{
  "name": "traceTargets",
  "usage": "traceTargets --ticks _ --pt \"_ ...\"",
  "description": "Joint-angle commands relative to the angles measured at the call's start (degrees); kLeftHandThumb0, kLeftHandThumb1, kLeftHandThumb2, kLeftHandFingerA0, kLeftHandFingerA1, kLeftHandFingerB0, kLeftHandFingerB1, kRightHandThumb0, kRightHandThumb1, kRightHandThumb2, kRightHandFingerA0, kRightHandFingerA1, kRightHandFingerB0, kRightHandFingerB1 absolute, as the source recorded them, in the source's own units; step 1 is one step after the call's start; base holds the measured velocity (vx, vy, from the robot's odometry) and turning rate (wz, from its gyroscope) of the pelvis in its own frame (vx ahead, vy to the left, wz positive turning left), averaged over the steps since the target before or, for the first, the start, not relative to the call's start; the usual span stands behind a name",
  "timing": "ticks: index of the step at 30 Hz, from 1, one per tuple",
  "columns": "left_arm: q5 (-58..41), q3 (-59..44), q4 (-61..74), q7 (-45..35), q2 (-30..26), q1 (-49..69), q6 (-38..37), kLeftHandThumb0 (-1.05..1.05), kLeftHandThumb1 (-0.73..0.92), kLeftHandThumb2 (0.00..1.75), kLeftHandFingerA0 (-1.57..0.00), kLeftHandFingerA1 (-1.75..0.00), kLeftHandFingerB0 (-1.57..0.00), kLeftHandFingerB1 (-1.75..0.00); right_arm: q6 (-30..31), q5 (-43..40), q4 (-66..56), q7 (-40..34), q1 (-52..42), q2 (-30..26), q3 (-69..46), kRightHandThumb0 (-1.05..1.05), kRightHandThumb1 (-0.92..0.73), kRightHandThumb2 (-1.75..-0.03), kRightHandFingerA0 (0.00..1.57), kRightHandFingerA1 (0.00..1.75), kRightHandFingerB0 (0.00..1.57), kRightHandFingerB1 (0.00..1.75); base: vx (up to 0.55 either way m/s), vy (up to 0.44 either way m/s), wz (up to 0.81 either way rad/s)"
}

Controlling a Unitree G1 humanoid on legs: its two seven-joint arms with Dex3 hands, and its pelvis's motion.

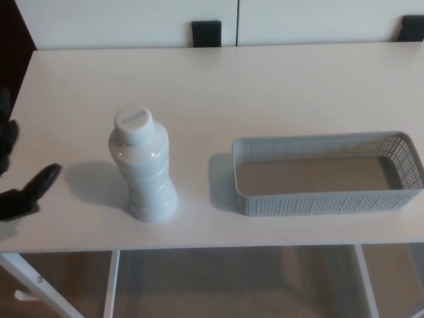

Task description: The robot walk up to a desk on which a bottle is kept on the left hand side and a container is kept on the right hand side. The robot uses its left hand to pick up the bottle and places it in the container.

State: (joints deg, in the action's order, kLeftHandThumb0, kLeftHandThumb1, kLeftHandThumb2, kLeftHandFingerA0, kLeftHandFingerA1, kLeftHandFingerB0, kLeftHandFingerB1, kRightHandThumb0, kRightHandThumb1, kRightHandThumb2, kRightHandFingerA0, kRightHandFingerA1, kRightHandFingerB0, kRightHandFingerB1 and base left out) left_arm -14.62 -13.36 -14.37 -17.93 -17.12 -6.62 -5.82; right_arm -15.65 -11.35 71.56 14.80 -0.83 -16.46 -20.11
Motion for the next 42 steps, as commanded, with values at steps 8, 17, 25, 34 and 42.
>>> traceTargets --ticks 8,17,25,34,42 --pt "1.5 3.1 -11.5 -4.5 -1.7 -5.3 1.0 -0.59 0.37 0.70 0.00 -0.08 0.00 0.00 0.3 0.2 -0.5 1.3 0.0 -1.7 0.0 -0.56 -0.24 -0.56 0.99 0.53 0.67 0.45 0.00 0.000 0.00" --pt "1.0 3.4 -14.7 -7.1 -2.8 -5.6 1.5 -0.60 0.38 0.70 0.00 -0.06 0.00 0.00 0.7 0.6 0.0 0.9 1.5 -1.5 0.2 -0.51 -0.28 -0.62 0.96 0.58 0.64 0.49 0.00 0.000 0.00" --pt "2.8 5.7 -11.7 -10.4 -3.9 -1.3 -0.8 -0.61 0.39 0.72 0.00 -0.06 0.00 0.00 0.3 1.1 -0.1 0.7 0.3 -1.7 0.7 -0.54 -0.28 -0.63 0.96 0.57 0.64 0.49 0.00 0.000 0.00" --pt "3.5 7.8 -9.6 -10.6 -2.8 1.4 -1.9 -0.58 0.37 0.69 0.00 -0.09 0.00 0.00 -0.4 0.9 -0.1 1.0 0.3 -1.2 0.6 -0.52 -0.24 -0.56 0.98 0.54 0.68 0.46 0.00 0.000 0.00" --pt "4.0 9.0 -6.2 -9.4 -1.0 2.9 -1.4 -0.52 0.35 0.71 0.00 -0.21 0.00 -0.12 0.3 1.2 -0.6 1.2 0.5 -1.3 1.1 -0.55 -0.25 -0.58 0.98 0.54 0.67 0.47 0.00 0.000 0.00"
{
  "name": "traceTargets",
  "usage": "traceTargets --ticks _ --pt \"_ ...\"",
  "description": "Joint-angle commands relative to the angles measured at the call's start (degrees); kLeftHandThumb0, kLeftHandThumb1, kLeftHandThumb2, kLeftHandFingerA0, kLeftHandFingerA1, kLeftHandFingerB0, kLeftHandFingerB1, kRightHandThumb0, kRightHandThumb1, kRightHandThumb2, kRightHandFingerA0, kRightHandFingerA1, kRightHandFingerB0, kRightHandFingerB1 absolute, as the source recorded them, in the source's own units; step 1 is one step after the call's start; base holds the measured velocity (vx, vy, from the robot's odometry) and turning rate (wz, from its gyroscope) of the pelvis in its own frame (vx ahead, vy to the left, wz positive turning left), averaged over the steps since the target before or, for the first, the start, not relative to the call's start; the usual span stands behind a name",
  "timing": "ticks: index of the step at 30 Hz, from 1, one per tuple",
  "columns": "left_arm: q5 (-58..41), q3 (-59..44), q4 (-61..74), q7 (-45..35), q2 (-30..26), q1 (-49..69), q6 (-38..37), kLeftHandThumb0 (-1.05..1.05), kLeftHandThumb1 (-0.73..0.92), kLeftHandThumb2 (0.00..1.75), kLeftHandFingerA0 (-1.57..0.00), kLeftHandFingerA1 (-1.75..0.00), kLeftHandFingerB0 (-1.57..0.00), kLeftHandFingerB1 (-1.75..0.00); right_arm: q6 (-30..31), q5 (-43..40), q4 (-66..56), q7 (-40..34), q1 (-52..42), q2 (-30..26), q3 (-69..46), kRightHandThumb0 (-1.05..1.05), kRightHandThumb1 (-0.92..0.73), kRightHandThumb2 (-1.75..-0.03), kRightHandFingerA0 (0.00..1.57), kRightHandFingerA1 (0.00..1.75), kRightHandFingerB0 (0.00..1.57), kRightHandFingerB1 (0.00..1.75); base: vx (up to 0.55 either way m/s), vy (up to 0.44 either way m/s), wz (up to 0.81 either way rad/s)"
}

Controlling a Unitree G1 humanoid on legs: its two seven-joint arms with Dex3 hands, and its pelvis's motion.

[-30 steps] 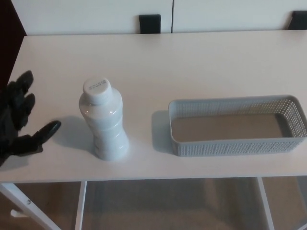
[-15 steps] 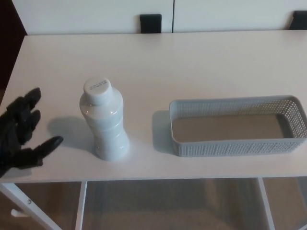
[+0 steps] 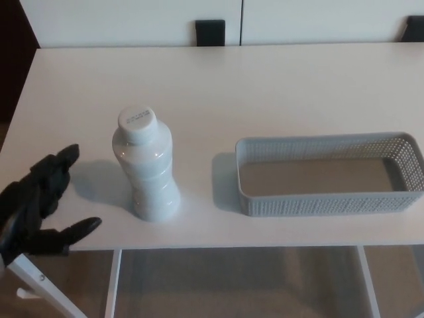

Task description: The robot walk up to a desk on which a bottle is kept on the left hand side and a container is kept on the right hand side. The robot uses its left hand to pick up the bottle and places it in the container.

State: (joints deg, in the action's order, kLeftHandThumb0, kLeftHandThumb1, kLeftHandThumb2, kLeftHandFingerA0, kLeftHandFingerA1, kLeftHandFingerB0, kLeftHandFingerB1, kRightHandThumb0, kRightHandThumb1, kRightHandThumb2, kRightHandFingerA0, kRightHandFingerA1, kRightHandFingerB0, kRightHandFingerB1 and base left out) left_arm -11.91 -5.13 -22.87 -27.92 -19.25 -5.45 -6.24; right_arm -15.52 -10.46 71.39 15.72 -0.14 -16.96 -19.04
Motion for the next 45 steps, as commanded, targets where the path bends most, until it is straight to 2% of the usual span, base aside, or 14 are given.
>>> traceTargets --ticks 1,7,8,13,15,18,35,36,37,38,39,40,41,45 --pt "1.0 0.8 4.2 1.4 1.7 2.0 0.3 -0.49 0.46 0.54 -0.01 -0.27 0.00 -0.15 0.3 0.0 -0.4 0.4 -0.1 -0.7 -0.1 -0.53 -0.25 -0.57 0.99 0.54 0.67 0.47 0.00 0.000 0.00" --pt "-5.8 -1.2 11.5 4.2 5.9 0.7 13.0 -0.39 0.31 0.70 0.00 -0.31 0.00 -0.20 0.2 0.1 -0.5 0.1 0.0 -0.6 0.0 -0.53 -0.25 -0.57 0.99 0.54 0.68 0.46 0.00 0.000 0.00" --pt "-6.7 -2.0 12.6 5.7 7.2 -0.2 15.9 -0.37 0.48 0.55 -0.03 -0.28 0.00 -0.19 0.0 0.1 -0.5 0.2 -0.1 -0.6 0.0 -0.54 -0.26 -0.57 0.98 0.54 0.67 0.46 0.00 0.000 0.00" --pt "-6.1 -2.0 14.7 8.3 9.4 -2.3 18.5 -0.36 0.43 0.68 -0.02 -0.30 -0.02 -0.15 0.1 -0.1 -0.6 0.2 0.4 -0.3 -0.1 -0.53 -0.25 -0.57 0.99 0.54 0.68 0.47 0.00 0.000 0.00" --pt "-6.1 -2.0 15.8 8.9 10.2 -2.3 19.5 -0.36 0.49 0.55 -0.08 -0.30 -0.01 -0.24 0.0 0.0 -0.6 0.4 0.6 -0.4 0.1 -0.52 -0.27 -0.61 0.96 0.57 0.66 0.49 0.00 0.000 0.00" --pt "-6.1 -1.3 18.3 10.0 12.0 -2.0 21.3 -0.38 0.46 0.68 -0.08 -0.40 -0.01 -0.21 0.3 0.0 -0.3 0.4 0.9 -0.3 0.0 -0.52 -0.26 -0.60 0.97 0.57 0.67 0.49 0.00 0.000 0.00" --pt "2.7 8.0 26.2 16.0 16.2 -4.8 24.5 -0.37 0.46 0.56 -0.14 -0.33 -0.05 -0.20 -0.9 0.9 -2.1 0.4 2.0 0.2 1.6 -0.47 -0.31 -0.50 1.00 0.51 0.74 0.44 0.00 0.000 0.00" --pt "4.2 9.5 26.6 17.6 16.8 -5.0 25.0 -0.25 0.57 0.57 -0.42 -0.43 -0.11 -0.25 -0.7 0.8 -2.3 0.3 2.2 0.2 1.6 -0.47 -0.29 -0.50 1.03 0.52 0.74 0.44 0.00 0.000 0.00" --pt "4.8 10.1 26.7 18.5 17.1 -5.0 25.3 -0.25 0.57 0.57 -0.42 -0.43 -0.11 -0.25 -0.7 0.7 -2.3 0.3 2.2 0.1 1.6 -0.47 -0.29 -0.50 1.03 0.52 0.74 0.44 0.00 0.000 0.00" --pt "6.2 10.8 26.4 20.1 17.8 -5.1 24.7 -0.23 0.64 0.60 -0.77 -0.50 -0.19 -0.30 -0.5 0.7 -2.4 0.2 2.3 -0.1 1.5 -0.54 -0.24 -0.60 1.00 0.56 0.73 0.50 0.00 0.000 0.00" --pt "6.2 10.8 26.4 20.1 17.8 -5.1 24.7 -0.23 0.64 0.60 -0.77 -0.50 -0.19 -0.30 -0.5 0.7 -2.4 0.2 2.3 -0.1 1.5 -0.54 -0.24 -0.60 1.00 0.56 0.73 0.50 0.00 0.000 0.00" --pt "7.5 11.3 25.9 21.4 17.5 -5.9 25.8 -0.19 0.74 0.62 -1.04 -0.57 -0.40 -0.36 -0.4 0.6 -2.6 0.3 2.6 -0.3 1.4 -0.53 -0.22 -0.58 1.01 0.56 0.73 0.49 0.00 0.000 0.00" --pt "8.1 11.2 25.4 22.3 17.5 -6.2 26.1 -0.11 0.84 0.65 -1.02 -1.44 -0.74 -0.52 -0.3 0.6 -2.7 0.3 2.7 -0.5 1.4 -0.53 -0.22 -0.57 1.00 0.55 0.74 0.49 0.00 0.000 0.00" --pt "9.1 10.9 24.7 23.6 17.1 -6.2 26.5 -0.09 0.87 0.65 -0.99 -1.39 -0.80 -0.66 0.1 0.7 -2.9 0.5 2.9 -0.7 1.3 -0.52 -0.22 -0.57 1.00 0.55 0.75 0.49 0.00 0.000 0.00"
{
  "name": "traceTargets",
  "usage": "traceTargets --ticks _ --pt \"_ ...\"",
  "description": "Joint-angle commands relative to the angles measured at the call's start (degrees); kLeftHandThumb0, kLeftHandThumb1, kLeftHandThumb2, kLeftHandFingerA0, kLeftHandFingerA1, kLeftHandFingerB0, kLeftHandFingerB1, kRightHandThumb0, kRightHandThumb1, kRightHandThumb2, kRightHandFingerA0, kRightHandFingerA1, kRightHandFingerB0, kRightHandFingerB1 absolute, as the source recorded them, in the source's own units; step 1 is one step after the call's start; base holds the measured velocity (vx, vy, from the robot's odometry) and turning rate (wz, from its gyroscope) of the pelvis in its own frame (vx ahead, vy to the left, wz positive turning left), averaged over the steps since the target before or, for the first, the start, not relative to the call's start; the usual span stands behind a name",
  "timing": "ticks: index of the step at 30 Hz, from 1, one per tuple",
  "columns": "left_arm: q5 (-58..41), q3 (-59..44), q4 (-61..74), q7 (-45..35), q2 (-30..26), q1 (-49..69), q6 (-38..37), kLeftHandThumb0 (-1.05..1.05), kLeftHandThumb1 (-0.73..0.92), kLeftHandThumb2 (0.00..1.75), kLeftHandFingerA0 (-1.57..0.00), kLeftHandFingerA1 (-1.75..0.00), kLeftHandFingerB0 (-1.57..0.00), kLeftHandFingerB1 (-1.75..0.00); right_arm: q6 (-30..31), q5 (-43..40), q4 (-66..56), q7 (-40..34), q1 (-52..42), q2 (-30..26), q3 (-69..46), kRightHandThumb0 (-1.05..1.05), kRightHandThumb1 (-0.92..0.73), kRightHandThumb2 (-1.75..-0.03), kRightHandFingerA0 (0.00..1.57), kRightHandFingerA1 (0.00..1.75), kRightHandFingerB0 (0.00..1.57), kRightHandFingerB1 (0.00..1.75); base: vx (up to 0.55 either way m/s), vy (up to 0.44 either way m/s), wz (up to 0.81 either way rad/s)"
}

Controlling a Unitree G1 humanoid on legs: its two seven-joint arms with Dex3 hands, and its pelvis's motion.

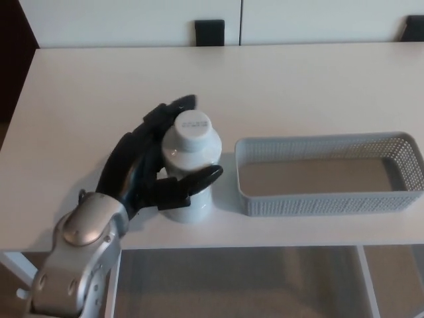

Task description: The robot walk up to a desk on which a bottle is kept on the left hand side and a container is kept on the right hand side. The robot uses its left hand to pick up the bottle and places it in the container.

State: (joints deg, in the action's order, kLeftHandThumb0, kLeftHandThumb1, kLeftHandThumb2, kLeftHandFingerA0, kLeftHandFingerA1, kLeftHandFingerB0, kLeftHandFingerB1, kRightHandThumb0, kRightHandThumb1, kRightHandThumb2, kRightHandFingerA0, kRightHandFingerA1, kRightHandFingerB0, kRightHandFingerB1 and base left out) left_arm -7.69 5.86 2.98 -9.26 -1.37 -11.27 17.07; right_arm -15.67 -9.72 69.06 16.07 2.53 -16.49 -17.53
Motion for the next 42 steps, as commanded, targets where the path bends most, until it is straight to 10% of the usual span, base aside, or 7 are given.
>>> traceTargets --ticks 1,18,25,29,32,42 --pt "4.8 -0.2 -1.1 4.6 -1.2 -0.2 3.0 -0.11 0.84 0.66 -0.95 -1.33 -0.78 -0.79 0.3 0.1 -0.6 0.2 0.3 -1.3 -0.1 -0.50 -0.21 -0.55 1.00 0.54 0.77 0.49 0.00 0.000 0.00" --pt "0.7 -2.4 4.9 2.3 -1.1 -1.3 6.6 -0.19 0.80 0.65 -0.98 -1.37 -0.78 -0.78 0.0 1.0 -0.4 -0.4 1.0 -2.0 0.8 -0.44 -0.24 -0.49 1.06 0.52 0.85 0.47 0.00 0.000 0.00" --pt "-1.1 -1.0 12.3 3.0 2.7 -6.7 13.9 -0.14 0.85 0.66 -0.97 -1.22 -0.73 -0.76 0.1 1.7 0.0 0.0 2.0 -2.6 1.6 -0.46 -0.26 -0.50 1.04 0.51 0.84 0.47 0.00 0.000 0.00" --pt "-3.4 -0.1 12.9 4.5 8.2 -12.7 19.1 -0.25 0.71 0.63 -1.13 -0.82 -0.95 -0.53 -0.1 2.6 0.2 -1.0 2.4 -2.4 2.4 -0.55 -0.22 -0.58 1.02 0.54 0.85 0.51 0.00 0.000 0.00" --pt "-5.0 0.1 12.0 7.3 14.7 -17.8 23.8 -0.25 0.74 0.61 -1.09 -1.28 -0.94 -0.74 -0.2 3.0 0.2 -0.7 2.4 -2.5 3.0 -0.55 -0.21 -0.57 1.05 0.55 0.85 0.51 0.00 0.000 0.00" --pt "-4.5 1.5 5.9 10.4 25.1 -24.9 28.1 -0.24 0.79 0.64 -0.87 -1.65 -0.78 -0.95 -1.3 3.7 0.0 -0.6 2.6 -2.7 3.9 -0.58 -0.19 -0.57 1.04 0.53 0.91 0.51 0.00 0.000 0.00"
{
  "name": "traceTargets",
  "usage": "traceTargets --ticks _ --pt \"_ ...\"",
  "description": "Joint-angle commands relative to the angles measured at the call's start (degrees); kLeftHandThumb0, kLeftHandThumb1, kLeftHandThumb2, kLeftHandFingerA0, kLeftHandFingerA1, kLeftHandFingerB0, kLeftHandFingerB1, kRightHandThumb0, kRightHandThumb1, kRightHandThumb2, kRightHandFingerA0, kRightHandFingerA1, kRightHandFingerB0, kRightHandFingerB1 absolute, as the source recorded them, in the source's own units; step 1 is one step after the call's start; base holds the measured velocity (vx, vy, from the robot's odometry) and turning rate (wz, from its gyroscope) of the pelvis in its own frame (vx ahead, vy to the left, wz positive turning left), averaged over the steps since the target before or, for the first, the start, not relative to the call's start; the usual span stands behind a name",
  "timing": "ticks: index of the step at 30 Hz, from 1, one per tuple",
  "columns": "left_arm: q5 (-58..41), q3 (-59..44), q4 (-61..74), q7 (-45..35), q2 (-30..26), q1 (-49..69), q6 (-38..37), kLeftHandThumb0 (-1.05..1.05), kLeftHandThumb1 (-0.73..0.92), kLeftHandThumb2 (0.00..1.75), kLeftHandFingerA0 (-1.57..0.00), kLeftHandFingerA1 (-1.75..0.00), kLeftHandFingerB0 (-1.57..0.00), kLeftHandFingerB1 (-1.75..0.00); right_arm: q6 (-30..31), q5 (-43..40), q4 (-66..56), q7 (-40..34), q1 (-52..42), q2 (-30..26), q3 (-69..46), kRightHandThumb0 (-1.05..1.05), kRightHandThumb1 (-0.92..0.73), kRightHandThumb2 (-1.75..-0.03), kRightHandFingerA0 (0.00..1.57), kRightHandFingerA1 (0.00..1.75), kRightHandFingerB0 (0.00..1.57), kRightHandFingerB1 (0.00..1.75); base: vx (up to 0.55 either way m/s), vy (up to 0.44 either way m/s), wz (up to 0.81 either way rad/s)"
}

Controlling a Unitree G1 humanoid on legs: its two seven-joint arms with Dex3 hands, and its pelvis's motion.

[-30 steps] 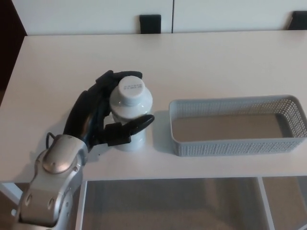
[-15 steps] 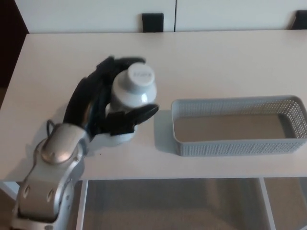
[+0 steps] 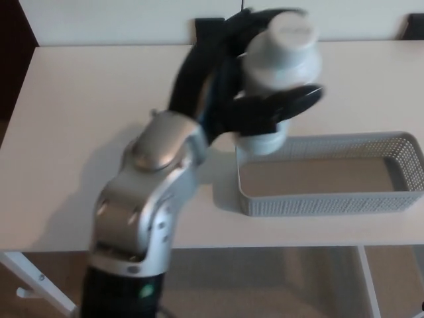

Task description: The robot walk up to a desk on which a bottle is kept on the left hand side and a container is kept on the right hand side. The robot uses its left hand to pick up the bottle and places it in the container.

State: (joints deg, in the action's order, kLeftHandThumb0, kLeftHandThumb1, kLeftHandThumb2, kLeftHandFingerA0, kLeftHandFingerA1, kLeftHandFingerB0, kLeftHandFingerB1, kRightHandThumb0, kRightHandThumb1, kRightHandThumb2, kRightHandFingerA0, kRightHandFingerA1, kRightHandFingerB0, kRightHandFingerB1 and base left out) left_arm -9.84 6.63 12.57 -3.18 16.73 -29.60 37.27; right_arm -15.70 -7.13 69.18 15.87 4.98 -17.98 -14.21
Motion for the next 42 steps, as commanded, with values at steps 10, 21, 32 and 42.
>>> traceTargets --ticks 10,21,32,42 --pt "-4.0 3.6 -8.6 5.4 9.9 -5.0 6.9 -0.22 0.81 0.63 -0.91 -1.57 -0.76 -0.93 -2.1 2.0 -0.2 -0.8 0.4 -1.3 1.4 -0.61 -0.24 -0.63 1.02 0.56 0.87 0.52 0.00 0.000 0.00" --pt "-2.5 7.0 -13.9 6.9 7.9 -2.6 3.8 -0.23 0.80 0.63 -0.96 -1.46 -0.78 -0.89 -1.6 2.0 0.0 -1.0 0.8 -1.3 1.6 -0.63 -0.23 -0.60 1.06 0.55 0.88 0.51 0.00 0.000 0.00" --pt "-3.3 5.7 -18.0 6.5 6.4 -5.3 0.9 -0.23 0.81 0.64 -0.95 -1.49 -0.76 -0.90 -1.6 2.4 -0.1 -1.6 0.8 -1.0 1.6 -0.63 -0.23 -0.61 1.06 0.55 0.91 0.51 0.00 0.000 0.00" --pt "-3.3 3.7 -18.0 7.2 5.6 -7.5 0.2 -0.23 0.78 0.62 -0.94 -1.48 -0.79 -0.73 -2.2 3.6 -0.4 -2.2 0.5 -1.1 2.7 -0.63 -0.25 -0.65 1.02 0.57 0.89 0.53 0.00 0.000 0.00"
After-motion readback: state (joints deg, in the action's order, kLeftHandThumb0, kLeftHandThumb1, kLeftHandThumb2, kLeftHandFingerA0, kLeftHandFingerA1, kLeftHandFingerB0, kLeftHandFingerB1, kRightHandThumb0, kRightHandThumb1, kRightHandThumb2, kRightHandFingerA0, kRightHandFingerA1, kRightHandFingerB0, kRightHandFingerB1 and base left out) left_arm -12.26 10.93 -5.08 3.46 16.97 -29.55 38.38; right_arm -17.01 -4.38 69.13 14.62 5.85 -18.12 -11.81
